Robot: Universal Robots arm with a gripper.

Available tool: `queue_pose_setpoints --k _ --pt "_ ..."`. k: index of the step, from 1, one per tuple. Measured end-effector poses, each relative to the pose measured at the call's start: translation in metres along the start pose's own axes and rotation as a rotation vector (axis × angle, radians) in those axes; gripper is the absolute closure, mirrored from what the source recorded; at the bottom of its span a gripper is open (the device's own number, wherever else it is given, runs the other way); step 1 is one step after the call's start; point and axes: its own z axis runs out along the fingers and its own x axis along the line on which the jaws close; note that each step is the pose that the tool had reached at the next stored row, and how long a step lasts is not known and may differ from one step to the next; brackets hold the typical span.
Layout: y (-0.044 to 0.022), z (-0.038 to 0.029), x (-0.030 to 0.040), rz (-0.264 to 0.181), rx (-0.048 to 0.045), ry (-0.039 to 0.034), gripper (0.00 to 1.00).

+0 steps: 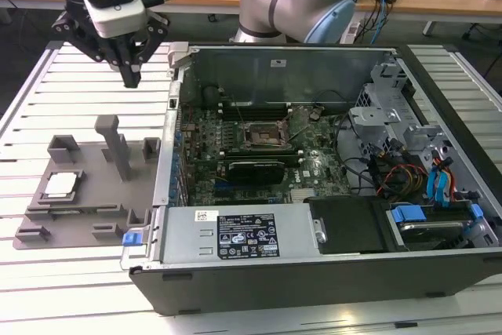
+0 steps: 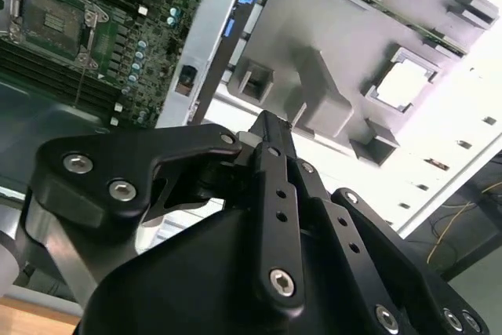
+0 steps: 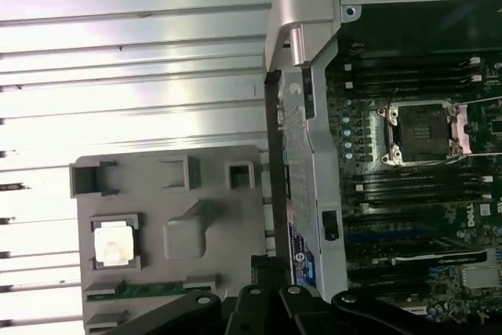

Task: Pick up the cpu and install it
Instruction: 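Reach for the cpu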

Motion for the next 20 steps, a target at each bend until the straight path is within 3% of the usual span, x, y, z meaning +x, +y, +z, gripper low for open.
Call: queue_pose_setpoints --k 11,14,20 --pt "-0.0025 0.0001 0.0333 0.0 0.0 0.0 0.89" --pt "-0.0035 0.0001 0.046 0.0 0.0 0.0001 0.89" --pt "-0.0047 0.0002 0.062 0.0 0.0001 0.0001 0.89"
